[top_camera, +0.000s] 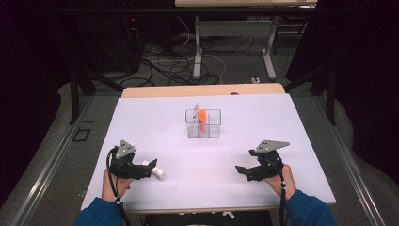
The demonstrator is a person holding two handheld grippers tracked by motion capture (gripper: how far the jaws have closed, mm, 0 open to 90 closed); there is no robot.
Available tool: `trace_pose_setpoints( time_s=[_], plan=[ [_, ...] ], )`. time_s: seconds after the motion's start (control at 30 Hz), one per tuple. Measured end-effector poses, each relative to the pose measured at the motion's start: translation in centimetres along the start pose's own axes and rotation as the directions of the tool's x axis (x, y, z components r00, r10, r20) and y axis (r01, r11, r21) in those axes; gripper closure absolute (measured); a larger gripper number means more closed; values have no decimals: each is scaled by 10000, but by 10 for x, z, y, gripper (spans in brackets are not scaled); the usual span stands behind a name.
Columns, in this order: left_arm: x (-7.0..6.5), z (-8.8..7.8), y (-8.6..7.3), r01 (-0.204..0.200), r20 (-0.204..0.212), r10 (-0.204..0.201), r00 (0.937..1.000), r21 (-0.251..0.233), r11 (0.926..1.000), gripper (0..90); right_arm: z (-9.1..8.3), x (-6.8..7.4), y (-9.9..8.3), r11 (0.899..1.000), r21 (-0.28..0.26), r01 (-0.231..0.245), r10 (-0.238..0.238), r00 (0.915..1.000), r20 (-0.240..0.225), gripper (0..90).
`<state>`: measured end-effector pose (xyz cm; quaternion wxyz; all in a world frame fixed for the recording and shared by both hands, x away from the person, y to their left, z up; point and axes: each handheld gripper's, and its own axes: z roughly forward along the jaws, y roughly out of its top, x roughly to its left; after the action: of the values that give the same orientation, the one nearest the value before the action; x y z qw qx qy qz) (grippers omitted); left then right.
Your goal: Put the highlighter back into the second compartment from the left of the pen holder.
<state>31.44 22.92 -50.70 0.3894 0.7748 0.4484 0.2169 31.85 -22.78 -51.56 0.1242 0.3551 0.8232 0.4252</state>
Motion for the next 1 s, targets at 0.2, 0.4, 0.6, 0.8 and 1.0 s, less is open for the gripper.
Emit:
trace_pose_setpoints(
  time_s=[0.2, 0.4, 0.6, 0.8, 1.0],
  plan=[
    [12, -2, -4, 395, -317, -389, 9987, 196, 9990, 7, -3, 0, -6, 10000, 7, -43, 43, 10000, -2, 141],
    [13, -1, -5, 422, -394, -410, 9984, 296, 9987, 12, -5, 0, -11, 9999, 166, -18, 18, 10000, -13, 139],
    [15, -2, -5, 290, -404, -274, 9988, 384, 9988, 18, -9, 0, -16, 9997, 237, -50, 48, 10000, 52, 140],
    [15, -2, -6, 210, -430, -191, 9989, 441, 9988, 30, -10, 0, -18, 9995, 318, -71, 70, 10000, 41, 140],
    [14, -2, -6, 203, -482, -181, 9987, 444, 9988, 33, -9, 0, -18, 9993, 362, -30, 29, 10000, 33, 140]
  ],
)
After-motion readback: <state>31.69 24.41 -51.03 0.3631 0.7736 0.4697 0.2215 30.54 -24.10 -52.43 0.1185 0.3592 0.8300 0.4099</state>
